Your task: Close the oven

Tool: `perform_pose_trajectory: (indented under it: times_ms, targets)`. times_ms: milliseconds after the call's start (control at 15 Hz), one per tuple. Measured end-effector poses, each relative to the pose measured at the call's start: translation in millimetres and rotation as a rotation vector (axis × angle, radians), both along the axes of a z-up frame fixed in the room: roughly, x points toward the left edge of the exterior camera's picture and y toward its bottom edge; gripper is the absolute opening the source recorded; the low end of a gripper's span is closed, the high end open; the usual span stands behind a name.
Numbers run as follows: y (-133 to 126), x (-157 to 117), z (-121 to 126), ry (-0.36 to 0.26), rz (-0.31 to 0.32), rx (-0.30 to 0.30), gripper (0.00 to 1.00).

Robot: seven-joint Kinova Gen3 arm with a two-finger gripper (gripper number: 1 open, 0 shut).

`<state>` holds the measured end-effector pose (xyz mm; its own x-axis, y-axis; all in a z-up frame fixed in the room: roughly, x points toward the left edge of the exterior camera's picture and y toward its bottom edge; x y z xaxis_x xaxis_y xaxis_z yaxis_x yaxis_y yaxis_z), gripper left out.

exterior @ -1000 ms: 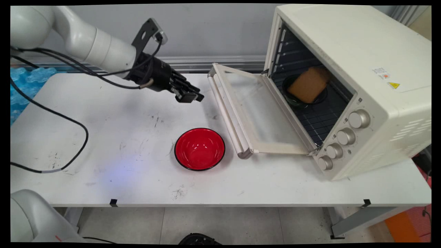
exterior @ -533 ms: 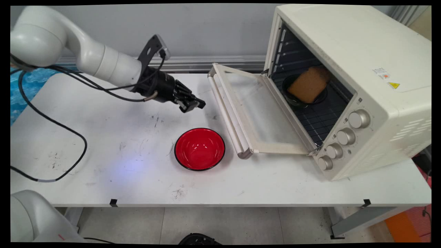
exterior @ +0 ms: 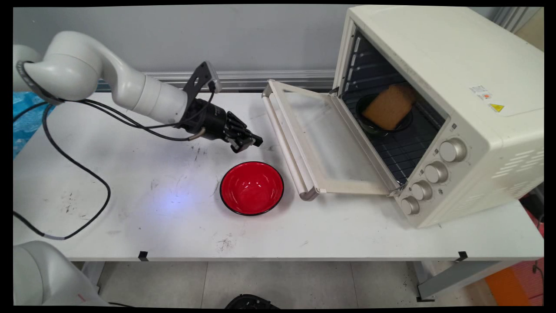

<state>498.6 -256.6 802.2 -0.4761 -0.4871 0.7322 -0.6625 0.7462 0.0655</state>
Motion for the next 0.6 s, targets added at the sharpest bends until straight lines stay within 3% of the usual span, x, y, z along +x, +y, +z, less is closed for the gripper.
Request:
perform_pose_trajectory:
  times_ms: [600]
  targets:
    - [-20,-11,-24,0.000,-0.022,-0.036,0.00]
